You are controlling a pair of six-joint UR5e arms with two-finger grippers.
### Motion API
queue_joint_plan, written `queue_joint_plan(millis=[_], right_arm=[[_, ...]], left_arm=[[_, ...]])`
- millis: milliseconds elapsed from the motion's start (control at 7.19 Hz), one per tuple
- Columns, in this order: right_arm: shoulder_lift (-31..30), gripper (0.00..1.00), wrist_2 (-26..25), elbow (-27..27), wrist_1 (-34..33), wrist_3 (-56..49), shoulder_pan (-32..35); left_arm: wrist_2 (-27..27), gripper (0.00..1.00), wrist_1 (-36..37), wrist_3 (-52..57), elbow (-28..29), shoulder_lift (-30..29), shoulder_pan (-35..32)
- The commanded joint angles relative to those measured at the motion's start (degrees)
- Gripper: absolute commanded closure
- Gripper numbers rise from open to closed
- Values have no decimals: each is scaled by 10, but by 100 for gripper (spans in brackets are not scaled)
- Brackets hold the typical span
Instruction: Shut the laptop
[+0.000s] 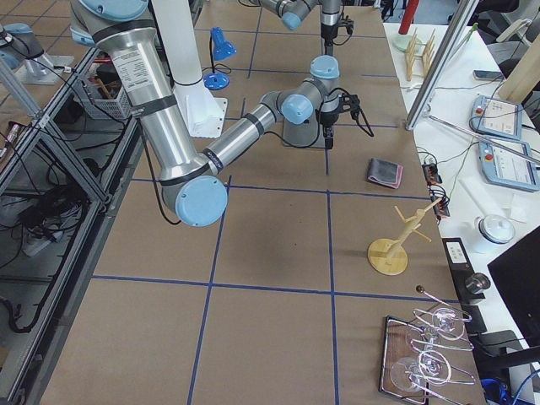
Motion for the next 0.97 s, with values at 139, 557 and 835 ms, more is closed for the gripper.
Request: queue_joint_plan(millis=[139,557,835], right_arm=[[-158,0,76,42,-44,-221,156],[-256,0,153,24,-42,-423,290],[-281,0,147,17,-42,-433,290]], left_arm=[[-24,0,131,203,-135,136,-124],[-98,0,137,434,-91,264,-292],[-127,0,131,479,-22,307,-344]])
